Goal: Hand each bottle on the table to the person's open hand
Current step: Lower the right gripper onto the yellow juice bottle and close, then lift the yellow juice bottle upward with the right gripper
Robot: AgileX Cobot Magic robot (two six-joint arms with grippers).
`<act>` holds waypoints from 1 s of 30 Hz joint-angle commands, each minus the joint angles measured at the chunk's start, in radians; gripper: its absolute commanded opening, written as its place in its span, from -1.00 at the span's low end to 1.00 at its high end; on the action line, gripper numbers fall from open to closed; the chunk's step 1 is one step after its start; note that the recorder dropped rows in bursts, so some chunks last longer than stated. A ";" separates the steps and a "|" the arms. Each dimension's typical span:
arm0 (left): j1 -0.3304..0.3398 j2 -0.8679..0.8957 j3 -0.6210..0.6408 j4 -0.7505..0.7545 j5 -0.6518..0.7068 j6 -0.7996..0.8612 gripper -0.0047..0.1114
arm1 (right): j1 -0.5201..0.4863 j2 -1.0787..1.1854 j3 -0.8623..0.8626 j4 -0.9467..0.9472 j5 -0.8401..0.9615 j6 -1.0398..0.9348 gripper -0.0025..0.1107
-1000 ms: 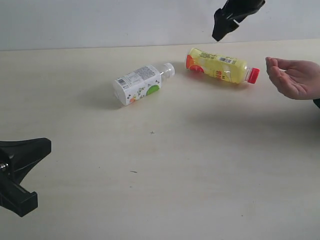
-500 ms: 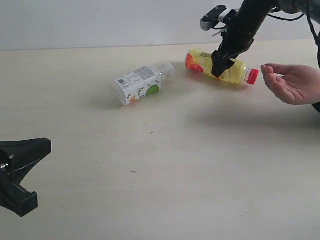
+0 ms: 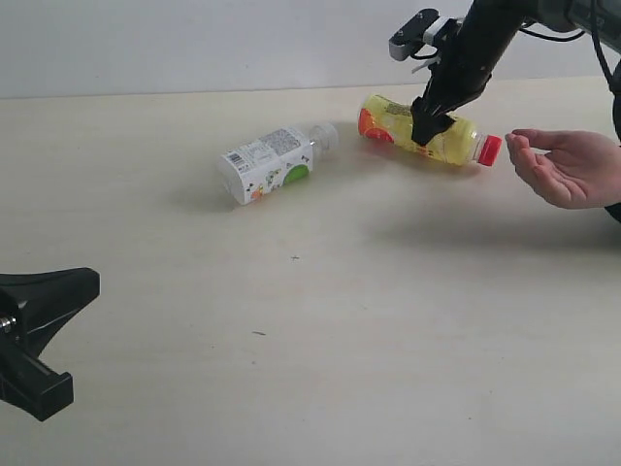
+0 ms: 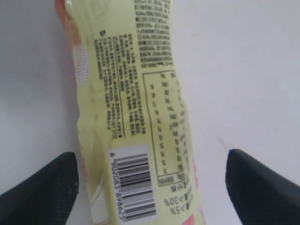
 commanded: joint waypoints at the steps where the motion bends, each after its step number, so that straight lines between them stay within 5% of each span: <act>1: 0.002 -0.007 0.002 0.002 -0.009 0.002 -0.92 | -0.001 0.020 -0.007 0.026 0.002 -0.009 0.45; 11: 0.002 -0.007 0.002 0.002 -0.009 0.002 -0.92 | -0.001 0.043 -0.007 0.026 0.009 -0.009 0.39; 15: 0.002 -0.007 0.002 0.002 -0.009 0.002 -0.92 | -0.001 0.038 -0.007 0.026 0.007 -0.007 0.03; 22: 0.002 -0.007 0.002 0.002 -0.009 0.002 -0.92 | -0.001 0.018 -0.007 0.030 0.013 -0.001 -0.95; 30: 0.002 -0.007 0.002 0.002 -0.009 0.002 -0.92 | 0.030 -0.059 -0.007 0.062 0.013 0.041 -0.96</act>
